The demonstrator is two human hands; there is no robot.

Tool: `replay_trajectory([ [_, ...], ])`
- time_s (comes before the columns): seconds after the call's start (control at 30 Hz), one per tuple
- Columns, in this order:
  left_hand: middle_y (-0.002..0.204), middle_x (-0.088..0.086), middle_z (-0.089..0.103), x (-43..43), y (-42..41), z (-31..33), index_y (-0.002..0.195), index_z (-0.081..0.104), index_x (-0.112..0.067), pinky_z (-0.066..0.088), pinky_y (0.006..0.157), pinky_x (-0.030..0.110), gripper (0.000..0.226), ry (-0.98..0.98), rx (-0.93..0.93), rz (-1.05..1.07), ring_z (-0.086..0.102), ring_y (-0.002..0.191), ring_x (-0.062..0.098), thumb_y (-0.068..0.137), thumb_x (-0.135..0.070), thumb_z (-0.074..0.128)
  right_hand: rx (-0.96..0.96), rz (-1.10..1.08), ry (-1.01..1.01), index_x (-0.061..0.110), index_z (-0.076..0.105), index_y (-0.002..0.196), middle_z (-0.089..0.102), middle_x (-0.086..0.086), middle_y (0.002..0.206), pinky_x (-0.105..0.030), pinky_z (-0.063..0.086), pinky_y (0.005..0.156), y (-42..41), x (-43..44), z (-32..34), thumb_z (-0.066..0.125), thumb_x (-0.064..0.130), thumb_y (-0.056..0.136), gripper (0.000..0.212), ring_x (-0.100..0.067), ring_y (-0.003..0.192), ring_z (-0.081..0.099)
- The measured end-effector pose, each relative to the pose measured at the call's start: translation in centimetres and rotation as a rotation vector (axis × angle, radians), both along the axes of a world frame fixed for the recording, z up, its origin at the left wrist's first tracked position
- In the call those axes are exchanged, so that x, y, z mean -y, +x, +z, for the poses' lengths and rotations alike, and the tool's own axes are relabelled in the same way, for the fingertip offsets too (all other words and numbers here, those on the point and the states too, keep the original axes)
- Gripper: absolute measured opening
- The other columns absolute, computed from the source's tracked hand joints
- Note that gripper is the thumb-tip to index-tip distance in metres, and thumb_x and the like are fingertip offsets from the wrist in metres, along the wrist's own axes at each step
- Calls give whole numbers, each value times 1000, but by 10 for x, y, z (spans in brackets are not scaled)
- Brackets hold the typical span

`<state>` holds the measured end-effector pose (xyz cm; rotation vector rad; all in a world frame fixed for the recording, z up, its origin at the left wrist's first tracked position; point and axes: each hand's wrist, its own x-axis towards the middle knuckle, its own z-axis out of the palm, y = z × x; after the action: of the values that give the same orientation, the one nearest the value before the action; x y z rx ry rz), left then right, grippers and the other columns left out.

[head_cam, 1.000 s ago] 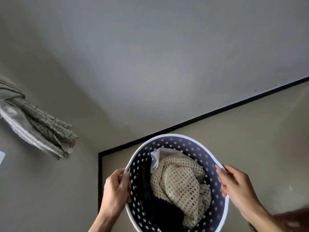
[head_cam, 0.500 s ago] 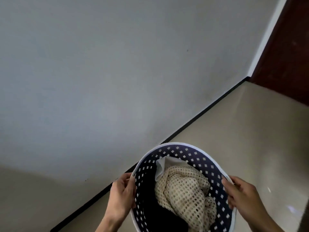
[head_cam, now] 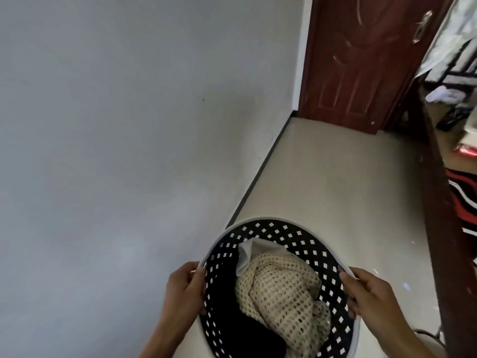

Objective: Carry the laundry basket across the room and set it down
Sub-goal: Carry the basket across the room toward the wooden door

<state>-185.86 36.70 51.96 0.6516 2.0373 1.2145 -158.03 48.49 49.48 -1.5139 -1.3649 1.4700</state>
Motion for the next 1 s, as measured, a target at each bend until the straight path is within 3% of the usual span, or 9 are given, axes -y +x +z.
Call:
replay_trajectory([
  [0.2,44,-1,47,-126,-52,2,88,68,-6,41,36,23,24,-10,-2,-58,45,35,15,98,-16,49,47,-58,2,7,70,89,42,-4,43,-18,36,36,-49,-111,1,58,8,91,12,-14,32,37],
  [0.33,42,-5,46,-200,-85,7,89,68,-7,43,43,30,22,17,4,-78,42,38,13,97,-14,49,61,-58,31,12,70,90,44,1,40,-25,39,45,-76,-179,11,59,10,91,12,-15,34,40],
  [0.47,39,-4,47,-275,-113,8,88,69,-13,44,52,37,21,29,-12,-127,42,41,16,97,-14,49,69,-103,48,9,69,90,43,-5,40,-16,35,36,-98,-243,21,59,7,91,10,-18,33,40],
  [0.7,38,-7,56,-432,-155,-6,86,69,-10,40,43,24,23,23,17,-259,46,35,2,97,-12,48,108,-266,7,7,70,86,49,-7,45,-27,39,40,-136,-354,14,60,8,90,12,-17,35,42],
  [0.8,38,-10,56,-502,-170,-4,87,68,-10,37,45,23,23,24,14,-330,46,35,0,97,-13,47,146,-336,32,7,70,85,50,-5,40,-25,41,41,-150,-397,19,60,8,89,11,-18,34,45],
  [0.93,46,-4,51,-594,-179,8,84,68,-9,38,38,25,25,56,3,-427,45,39,9,96,-12,47,89,-465,3,5,69,86,45,-1,36,-28,39,43,-159,-453,25,60,4,89,10,-17,33,40],
  [1.0,53,6,47,-636,-178,8,84,65,0,38,38,25,25,63,-9,-480,43,45,17,95,-12,46,89,-522,0,5,69,86,45,0,35,-25,38,41,-158,-481,25,60,4,89,9,-16,32,40],
])
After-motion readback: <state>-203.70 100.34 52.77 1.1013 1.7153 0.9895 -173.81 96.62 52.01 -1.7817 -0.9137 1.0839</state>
